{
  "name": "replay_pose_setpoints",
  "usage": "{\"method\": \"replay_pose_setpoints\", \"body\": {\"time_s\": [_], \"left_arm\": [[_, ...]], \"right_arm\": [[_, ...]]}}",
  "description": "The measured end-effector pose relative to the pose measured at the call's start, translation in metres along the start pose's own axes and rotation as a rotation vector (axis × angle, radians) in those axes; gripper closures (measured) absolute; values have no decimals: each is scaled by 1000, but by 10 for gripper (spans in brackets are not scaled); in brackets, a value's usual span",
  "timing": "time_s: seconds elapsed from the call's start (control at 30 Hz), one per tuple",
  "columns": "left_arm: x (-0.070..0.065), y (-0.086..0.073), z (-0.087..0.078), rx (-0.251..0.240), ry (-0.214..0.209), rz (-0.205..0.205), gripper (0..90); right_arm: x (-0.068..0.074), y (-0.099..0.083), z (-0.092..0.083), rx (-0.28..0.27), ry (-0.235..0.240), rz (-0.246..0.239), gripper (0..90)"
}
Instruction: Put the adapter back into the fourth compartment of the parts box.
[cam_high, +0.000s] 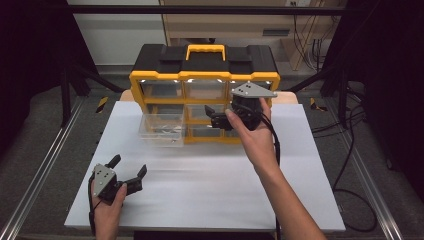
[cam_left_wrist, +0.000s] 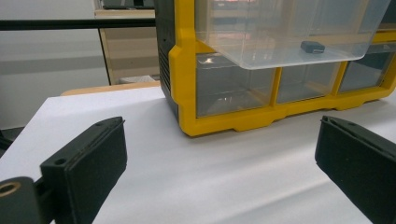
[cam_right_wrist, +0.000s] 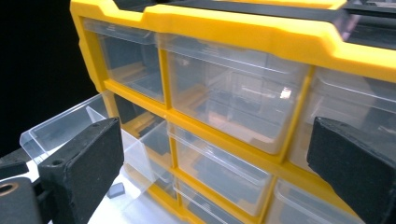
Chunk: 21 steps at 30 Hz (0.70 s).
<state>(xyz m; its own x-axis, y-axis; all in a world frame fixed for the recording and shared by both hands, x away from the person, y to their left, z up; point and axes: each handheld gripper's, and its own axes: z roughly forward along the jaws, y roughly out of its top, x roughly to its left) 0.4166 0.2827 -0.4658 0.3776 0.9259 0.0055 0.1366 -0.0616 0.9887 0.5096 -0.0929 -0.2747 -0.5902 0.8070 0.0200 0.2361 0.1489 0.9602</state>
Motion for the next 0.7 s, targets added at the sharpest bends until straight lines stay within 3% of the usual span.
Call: {"method": "replay_pose_setpoints", "body": {"time_s": [0.37, 0.7], "left_arm": [[0, 1, 0, 7, -5, -8, 21], [-2, 5, -2, 9, -27, -27, 21]], "right_arm": [[-15, -8, -17, -4, -31, 8, 40], [-34, -29, -36, -12, -64, 37, 37]]}}
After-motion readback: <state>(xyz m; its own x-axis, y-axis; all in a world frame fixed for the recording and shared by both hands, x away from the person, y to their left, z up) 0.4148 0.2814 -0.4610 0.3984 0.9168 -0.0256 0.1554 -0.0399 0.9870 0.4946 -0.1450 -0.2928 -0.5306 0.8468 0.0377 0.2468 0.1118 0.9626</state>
